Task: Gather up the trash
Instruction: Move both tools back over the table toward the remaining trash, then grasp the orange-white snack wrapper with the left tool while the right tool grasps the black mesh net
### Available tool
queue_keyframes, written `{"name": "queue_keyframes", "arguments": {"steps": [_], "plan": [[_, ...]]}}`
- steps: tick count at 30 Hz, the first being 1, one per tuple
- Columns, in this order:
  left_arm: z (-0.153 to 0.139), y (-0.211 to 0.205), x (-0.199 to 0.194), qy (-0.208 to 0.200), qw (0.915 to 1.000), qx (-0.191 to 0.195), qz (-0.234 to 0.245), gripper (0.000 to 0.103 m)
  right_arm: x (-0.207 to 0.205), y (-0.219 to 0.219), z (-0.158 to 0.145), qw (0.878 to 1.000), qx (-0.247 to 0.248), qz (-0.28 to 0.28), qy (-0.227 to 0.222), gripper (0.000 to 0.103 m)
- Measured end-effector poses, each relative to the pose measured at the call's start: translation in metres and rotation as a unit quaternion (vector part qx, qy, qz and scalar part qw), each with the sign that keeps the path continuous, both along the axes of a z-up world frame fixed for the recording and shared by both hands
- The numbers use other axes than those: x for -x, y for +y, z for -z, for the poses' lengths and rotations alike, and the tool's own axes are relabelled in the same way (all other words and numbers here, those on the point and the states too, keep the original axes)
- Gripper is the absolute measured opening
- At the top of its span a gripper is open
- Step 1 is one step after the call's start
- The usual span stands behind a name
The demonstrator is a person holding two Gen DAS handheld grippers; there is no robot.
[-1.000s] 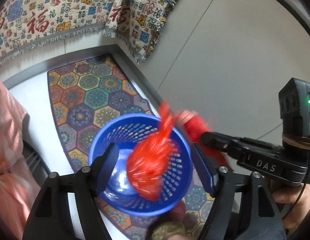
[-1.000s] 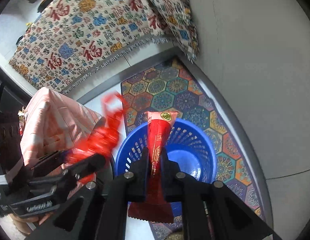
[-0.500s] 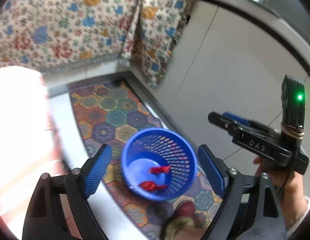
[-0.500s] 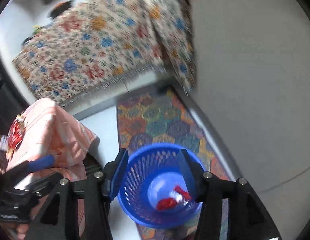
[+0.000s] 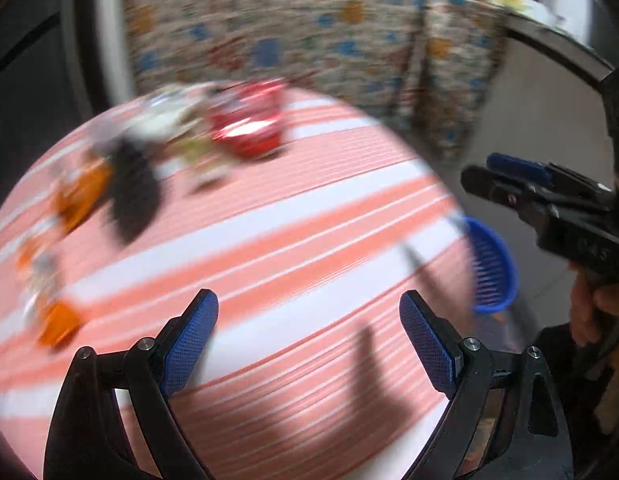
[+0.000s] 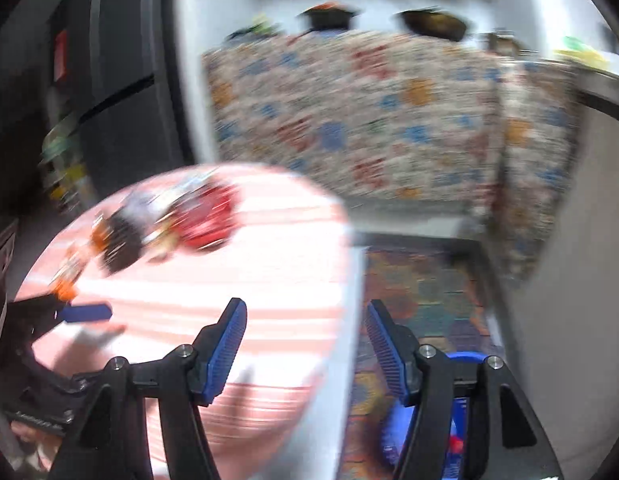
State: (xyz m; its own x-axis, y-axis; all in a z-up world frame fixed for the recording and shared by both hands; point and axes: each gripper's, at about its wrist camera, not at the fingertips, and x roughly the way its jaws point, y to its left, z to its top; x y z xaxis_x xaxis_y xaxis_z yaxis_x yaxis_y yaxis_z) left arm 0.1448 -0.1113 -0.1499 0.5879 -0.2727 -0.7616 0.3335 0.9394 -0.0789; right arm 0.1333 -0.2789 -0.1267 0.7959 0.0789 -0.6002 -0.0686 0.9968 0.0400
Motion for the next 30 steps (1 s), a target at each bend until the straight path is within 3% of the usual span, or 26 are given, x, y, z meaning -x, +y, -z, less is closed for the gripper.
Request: {"name": "queue_keyframes", "arguments": {"steps": [7, 15, 20, 26, 30], "plan": [[0.015, 0.080, 0.014, 0.019, 0.9941, -0.008, -0.107, 0.093, -0.030, 0.098, 0.045, 0.992, 0.034, -0.094, 0.077, 0.063], [0.013, 0.160, 0.008, 0.038, 0.9749, 0.027, -0.217, 0.093, -0.045, 0.136, 0.061, 0.987, 0.046, -0.113, 0.104, 0.068], [0.006, 0.168, -0.012, 0.026, 0.9713, 0.052, -0.231, 0.093, -0.047, 0.145, 0.063, 0.987, 0.050, -0.114, 0.099, 0.073], [0.022, 0.163, -0.060, 0.034, 0.9691, 0.002, -0.244, 0.093, -0.047, 0.145, 0.063, 0.987, 0.049, -0.120, 0.098, 0.073], [0.028, 0.166, -0.064, 0.023, 0.9706, -0.016, -0.239, 0.093, -0.060, 0.145, 0.058, 0.985, 0.026, -0.119, 0.120, 0.073]]}}
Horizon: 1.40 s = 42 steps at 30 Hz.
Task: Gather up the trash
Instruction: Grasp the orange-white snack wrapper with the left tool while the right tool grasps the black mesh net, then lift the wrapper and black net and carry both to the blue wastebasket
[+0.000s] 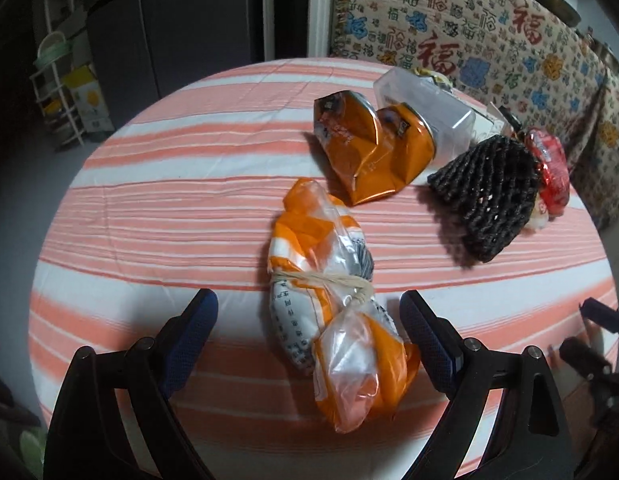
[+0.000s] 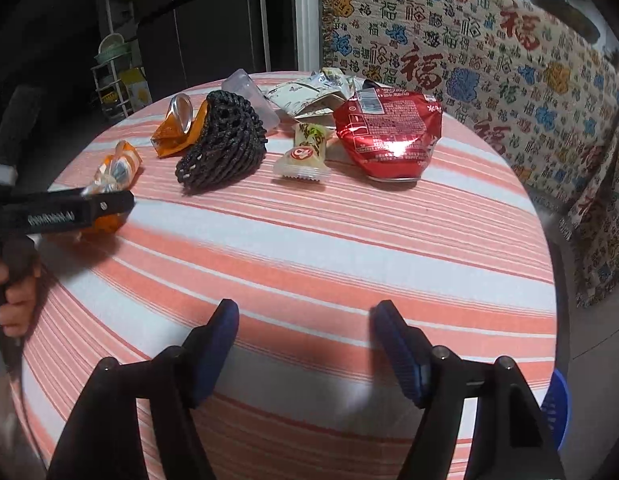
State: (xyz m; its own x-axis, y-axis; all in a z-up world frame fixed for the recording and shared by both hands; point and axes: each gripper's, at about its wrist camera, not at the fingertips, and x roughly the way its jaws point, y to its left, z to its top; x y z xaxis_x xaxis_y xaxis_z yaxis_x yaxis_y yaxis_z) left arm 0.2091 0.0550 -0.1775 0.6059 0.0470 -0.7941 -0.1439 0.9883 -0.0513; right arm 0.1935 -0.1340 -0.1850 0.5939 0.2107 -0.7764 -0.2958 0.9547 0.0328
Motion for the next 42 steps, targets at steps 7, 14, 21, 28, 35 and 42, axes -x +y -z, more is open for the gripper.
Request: {"name": "queue_keyframes", "arguments": {"steps": [7, 14, 21, 28, 35, 42], "plan": [[-0.005, 0.005, 0.006, -0.004, 0.9997, -0.010, 0.023, 0.072, -0.043, 0.042, -0.016, 0.994, -0.106, -0.012, 0.000, 0.073], [-0.009, 0.011, 0.014, -0.013, 0.9985, -0.010, 0.052, 0.048, -0.084, 0.075, -0.008, 0.993, -0.117, 0.006, 0.006, 0.036], [-0.012, -0.011, 0.027, -0.012, 0.9951, 0.021, 0.096, 0.048, -0.048, 0.043, -0.010, 0.993, -0.121, 0.004, -0.002, 0.013], [-0.011, -0.075, 0.021, -0.015, 0.9875, 0.035, 0.153, 0.049, 0.008, -0.022, -0.027, 0.994, -0.055, 0.075, -0.053, 0.017], [-0.004, -0.099, 0.004, -0.007, 0.9858, 0.001, 0.168, 0.087, 0.000, -0.050, -0.011, 0.994, -0.050, 0.085, -0.038, 0.067], [0.002, -0.101, -0.007, 0.011, 0.9857, -0.025, 0.166, 0.103, -0.006, -0.051, 0.004, 0.996, -0.028, 0.077, -0.028, 0.069]]}}
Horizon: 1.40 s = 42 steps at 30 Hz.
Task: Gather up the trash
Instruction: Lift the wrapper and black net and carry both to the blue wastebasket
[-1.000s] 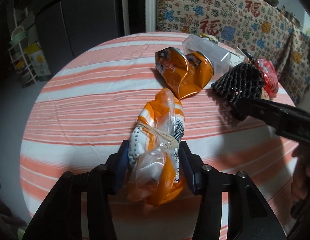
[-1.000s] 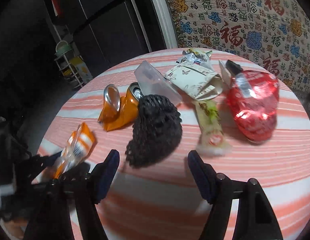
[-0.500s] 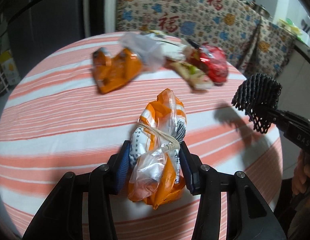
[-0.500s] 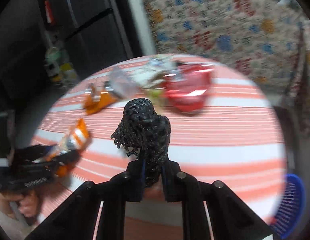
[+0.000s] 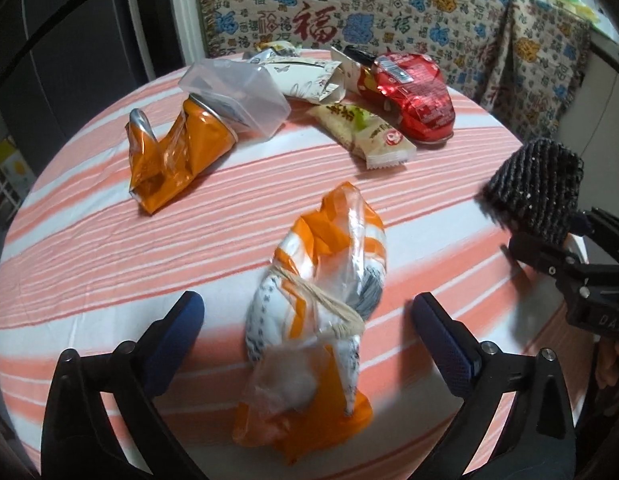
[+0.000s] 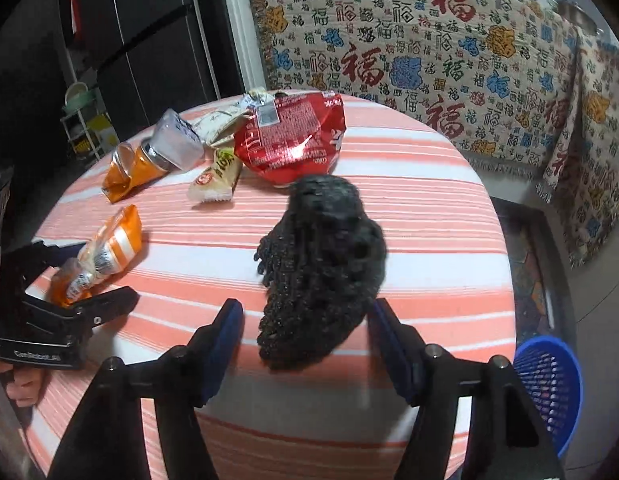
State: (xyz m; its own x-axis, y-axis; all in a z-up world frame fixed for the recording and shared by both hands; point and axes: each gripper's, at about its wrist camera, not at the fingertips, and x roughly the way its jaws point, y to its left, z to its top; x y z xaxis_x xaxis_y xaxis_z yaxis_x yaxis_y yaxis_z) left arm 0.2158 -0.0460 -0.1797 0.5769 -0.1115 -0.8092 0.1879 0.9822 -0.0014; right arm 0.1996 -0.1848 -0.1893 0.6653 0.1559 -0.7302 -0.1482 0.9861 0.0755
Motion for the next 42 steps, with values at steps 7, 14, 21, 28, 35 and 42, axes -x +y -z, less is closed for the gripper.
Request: {"name": "queue_keyframes", "arguments": {"steps": [7, 14, 21, 28, 35, 42], "plan": [[0.001, 0.004, -0.011, -0.001, 1.0000, -0.001, -0.004, 0.103, -0.023, 0.006, -0.002, 0.998, 0.049, 0.006, 0.035, 0.076], [0.002, -0.002, -0.006, -0.002, 1.0000, 0.000, -0.010, 0.103, -0.025, 0.004, 0.001, 0.999, 0.043, 0.000, 0.015, 0.076], [0.002, 0.001, -0.008, 0.000, 1.0000, 0.005, -0.001, 0.103, -0.038, 0.008, -0.001, 0.999, 0.046, 0.012, 0.024, 0.076], [0.000, 0.007, -0.007, -0.001, 0.9998, 0.016, 0.010, 0.101, -0.032, 0.000, -0.007, 0.997, 0.046, -0.001, 0.057, 0.076], [-0.011, 0.015, 0.000, 0.004, 0.9982, 0.052, 0.031, 0.087, -0.013, -0.004, -0.032, 0.999, 0.017, -0.015, 0.034, 0.075], [-0.016, 0.005, 0.012, -0.003, 0.9977, 0.041, 0.053, 0.049, -0.016, -0.022, -0.037, 0.998, -0.037, -0.001, 0.059, 0.014]]}}
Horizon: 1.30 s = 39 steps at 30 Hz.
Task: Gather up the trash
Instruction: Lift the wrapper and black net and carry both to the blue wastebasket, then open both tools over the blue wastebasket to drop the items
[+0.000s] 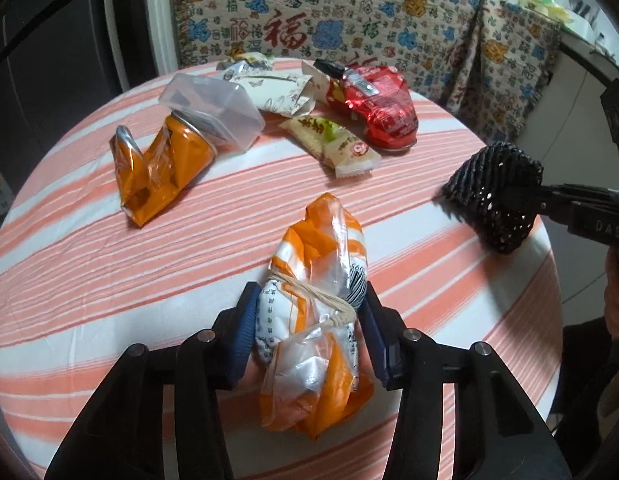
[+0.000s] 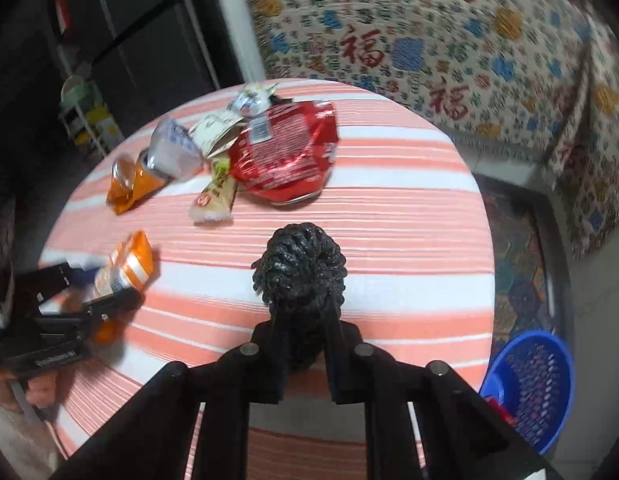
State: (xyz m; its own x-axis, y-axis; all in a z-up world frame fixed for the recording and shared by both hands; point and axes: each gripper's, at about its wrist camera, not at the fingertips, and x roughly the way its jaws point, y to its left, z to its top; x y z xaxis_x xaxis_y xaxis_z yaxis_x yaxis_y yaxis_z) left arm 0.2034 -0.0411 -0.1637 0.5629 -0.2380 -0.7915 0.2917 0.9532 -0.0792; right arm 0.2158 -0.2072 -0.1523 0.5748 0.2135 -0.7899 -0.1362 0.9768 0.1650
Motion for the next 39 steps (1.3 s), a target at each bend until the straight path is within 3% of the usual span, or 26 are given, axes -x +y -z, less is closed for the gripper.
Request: {"name": "queue_keyframes", "arguments": {"steps": [11, 22, 32, 39], "plan": [[-0.047, -0.036, 0.024, -0.034, 0.9967, 0.059, 0.044, 0.049, 0.043, -0.042, -0.039, 0.998, -0.035, 0.036, -0.047, 0.014], [-0.070, -0.183, 0.036, -0.031, 0.9812, 0.090, 0.168, 0.049, 0.098, -0.179, -0.047, 0.984, 0.017, 0.171, -0.050, 0.014], [-0.038, -0.339, 0.036, -0.008, 0.9630, 0.089, 0.254, 0.049, 0.121, -0.293, -0.005, 0.966, 0.034, 0.255, -0.016, 0.014], [-0.003, -0.393, 0.029, 0.014, 0.9605, 0.086, 0.264, 0.049, 0.126, -0.330, 0.029, 0.964, 0.005, 0.267, -0.003, 0.015]]}}
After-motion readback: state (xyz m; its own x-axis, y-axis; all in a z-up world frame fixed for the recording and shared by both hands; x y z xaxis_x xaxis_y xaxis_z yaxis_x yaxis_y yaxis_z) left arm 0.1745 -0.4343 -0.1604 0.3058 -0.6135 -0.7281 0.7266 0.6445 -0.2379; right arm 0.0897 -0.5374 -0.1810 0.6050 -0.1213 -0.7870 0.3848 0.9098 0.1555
